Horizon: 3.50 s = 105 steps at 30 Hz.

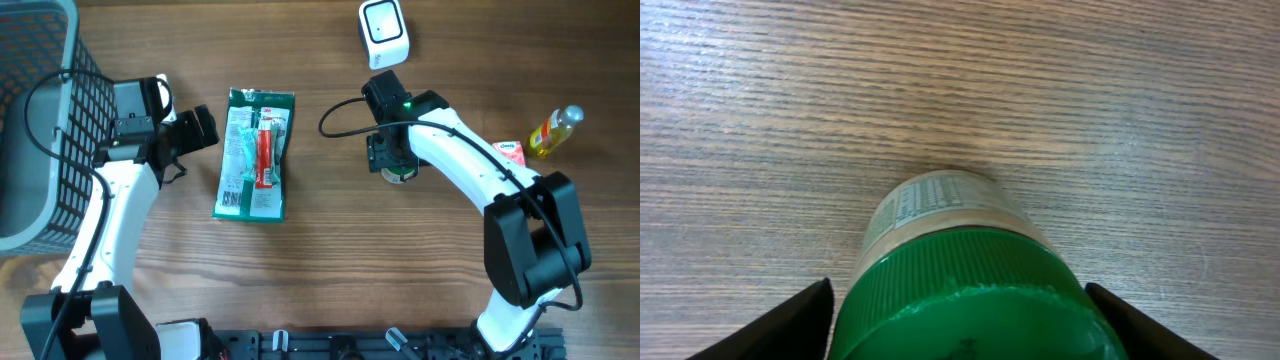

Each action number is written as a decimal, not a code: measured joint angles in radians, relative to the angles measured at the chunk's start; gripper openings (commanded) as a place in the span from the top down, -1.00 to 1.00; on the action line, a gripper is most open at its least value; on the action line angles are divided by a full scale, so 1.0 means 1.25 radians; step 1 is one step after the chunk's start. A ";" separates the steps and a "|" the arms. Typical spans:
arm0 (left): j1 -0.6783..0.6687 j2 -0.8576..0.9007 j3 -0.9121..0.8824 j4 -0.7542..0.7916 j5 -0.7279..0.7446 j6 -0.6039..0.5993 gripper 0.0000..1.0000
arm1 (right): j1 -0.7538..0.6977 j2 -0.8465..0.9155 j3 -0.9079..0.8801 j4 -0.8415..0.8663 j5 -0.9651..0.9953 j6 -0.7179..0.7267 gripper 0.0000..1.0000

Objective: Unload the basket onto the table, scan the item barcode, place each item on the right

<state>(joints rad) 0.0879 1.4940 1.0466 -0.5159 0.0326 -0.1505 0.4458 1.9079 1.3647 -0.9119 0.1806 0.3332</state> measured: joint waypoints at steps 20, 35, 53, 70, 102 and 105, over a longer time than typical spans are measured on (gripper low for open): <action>0.000 0.000 0.000 0.000 0.000 0.000 -1.00 | -0.030 0.000 -0.028 0.006 -0.029 0.028 -0.99; 0.000 0.000 0.000 0.000 0.000 0.000 -1.00 | -0.049 0.000 -0.028 0.030 -0.097 -0.002 -0.61; 0.000 0.000 0.000 0.000 0.000 0.000 -1.00 | -0.049 0.000 -0.028 0.035 -0.090 -0.078 -0.50; 0.000 0.000 0.000 0.000 0.000 0.000 -1.00 | -0.049 0.006 -0.028 0.040 -0.087 -0.034 -0.55; 0.000 0.000 0.000 0.000 0.000 0.000 -1.00 | -0.049 0.063 -0.026 0.042 -0.081 -0.022 -0.62; 0.000 0.000 0.000 0.000 0.000 0.000 -1.00 | -0.049 0.062 -0.026 0.042 -0.081 -0.019 -0.63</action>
<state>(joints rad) 0.0879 1.4940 1.0466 -0.5159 0.0326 -0.1505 0.3851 1.9854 1.3323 -0.8593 0.0792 0.3096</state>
